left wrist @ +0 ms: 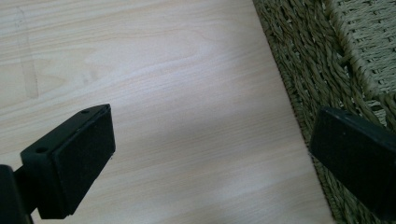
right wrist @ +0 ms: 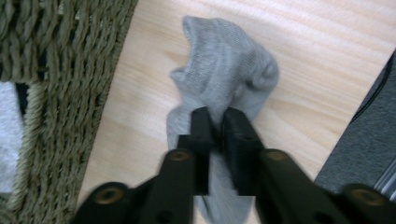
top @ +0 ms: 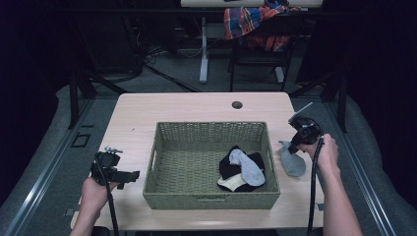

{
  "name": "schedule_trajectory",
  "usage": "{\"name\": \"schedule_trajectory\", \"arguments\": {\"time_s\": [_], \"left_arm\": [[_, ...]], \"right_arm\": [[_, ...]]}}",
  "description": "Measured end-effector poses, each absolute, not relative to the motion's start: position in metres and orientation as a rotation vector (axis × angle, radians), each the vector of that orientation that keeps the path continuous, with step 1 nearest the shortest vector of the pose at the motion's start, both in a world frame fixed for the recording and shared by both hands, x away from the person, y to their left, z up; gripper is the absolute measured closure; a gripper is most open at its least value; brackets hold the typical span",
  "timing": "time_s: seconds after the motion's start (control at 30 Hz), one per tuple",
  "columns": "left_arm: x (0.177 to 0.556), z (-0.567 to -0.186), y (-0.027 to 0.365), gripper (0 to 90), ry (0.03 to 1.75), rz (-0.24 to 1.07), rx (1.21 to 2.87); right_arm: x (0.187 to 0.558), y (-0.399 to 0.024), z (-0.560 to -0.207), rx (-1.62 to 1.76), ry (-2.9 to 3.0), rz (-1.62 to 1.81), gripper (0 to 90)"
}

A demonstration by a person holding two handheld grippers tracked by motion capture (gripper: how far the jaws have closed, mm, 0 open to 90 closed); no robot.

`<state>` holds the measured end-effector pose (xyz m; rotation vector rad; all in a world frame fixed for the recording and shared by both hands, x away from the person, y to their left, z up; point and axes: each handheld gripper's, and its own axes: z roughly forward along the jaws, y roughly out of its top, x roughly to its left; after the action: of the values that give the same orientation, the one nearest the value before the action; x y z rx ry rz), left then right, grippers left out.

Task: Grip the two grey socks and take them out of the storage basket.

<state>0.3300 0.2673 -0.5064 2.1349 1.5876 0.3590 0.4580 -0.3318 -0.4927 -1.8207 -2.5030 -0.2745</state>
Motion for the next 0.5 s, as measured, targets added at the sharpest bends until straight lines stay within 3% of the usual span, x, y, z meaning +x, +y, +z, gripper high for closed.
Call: {"name": "schedule_trajectory", "arguments": {"time_s": [0.3, 0.5], "left_arm": [[0.328, -0.505, 0.267, 0.6, 1.592, 0.368, 2.122], [0.329, -0.505, 0.267, 0.6, 1.595, 0.365, 2.122]], "right_arm": [[0.451, -0.331, -0.457, -1.839, -2.586, -0.329, 38.0], [0.442, -0.322, -0.431, -1.809, -2.635, -0.414, 22.0]]}}
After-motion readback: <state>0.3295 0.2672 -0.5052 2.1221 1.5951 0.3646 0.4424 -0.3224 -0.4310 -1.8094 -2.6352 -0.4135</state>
